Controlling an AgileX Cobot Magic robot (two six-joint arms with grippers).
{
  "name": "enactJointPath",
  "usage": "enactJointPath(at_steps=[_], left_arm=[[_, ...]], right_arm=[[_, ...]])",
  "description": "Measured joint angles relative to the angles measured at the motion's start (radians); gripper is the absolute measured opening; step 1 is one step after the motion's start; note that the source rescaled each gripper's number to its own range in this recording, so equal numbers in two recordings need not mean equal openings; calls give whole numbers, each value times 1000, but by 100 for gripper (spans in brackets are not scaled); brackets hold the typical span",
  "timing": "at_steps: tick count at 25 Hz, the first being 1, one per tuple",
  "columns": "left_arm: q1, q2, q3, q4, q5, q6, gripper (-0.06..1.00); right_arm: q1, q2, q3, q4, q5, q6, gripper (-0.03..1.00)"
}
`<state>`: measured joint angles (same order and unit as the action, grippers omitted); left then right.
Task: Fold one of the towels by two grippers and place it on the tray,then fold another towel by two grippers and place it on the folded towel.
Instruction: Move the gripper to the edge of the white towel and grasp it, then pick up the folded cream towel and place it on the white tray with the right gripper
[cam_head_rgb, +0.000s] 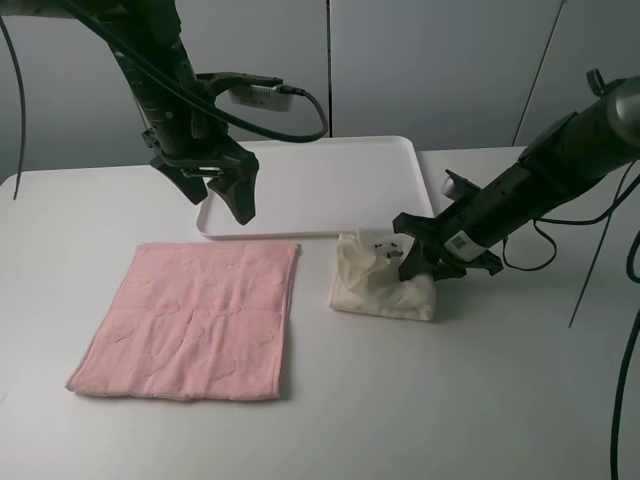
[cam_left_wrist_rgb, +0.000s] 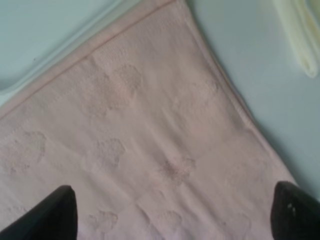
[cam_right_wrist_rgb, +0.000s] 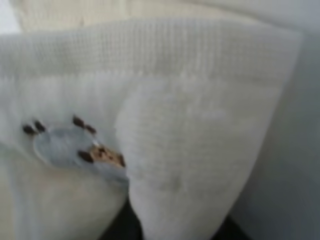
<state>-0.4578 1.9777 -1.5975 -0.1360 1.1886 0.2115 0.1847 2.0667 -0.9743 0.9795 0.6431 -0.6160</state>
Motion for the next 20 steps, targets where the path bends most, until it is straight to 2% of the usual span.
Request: enactJointPath(at_steps=[7, 12, 17, 20], left_arm=[[0, -3, 0, -1, 19, 0, 99], [4, -52, 0, 2, 19, 0, 99], [7, -118, 0, 22, 19, 4, 99], [7, -142, 0, 53, 21, 6, 99]], right_arm=[[0, -11, 0, 0, 8, -22, 11], [2, -109, 3, -28, 22, -22, 11], [2, -178, -138, -29, 209, -15, 11], [4, -178, -261, -30, 277, 29, 11]])
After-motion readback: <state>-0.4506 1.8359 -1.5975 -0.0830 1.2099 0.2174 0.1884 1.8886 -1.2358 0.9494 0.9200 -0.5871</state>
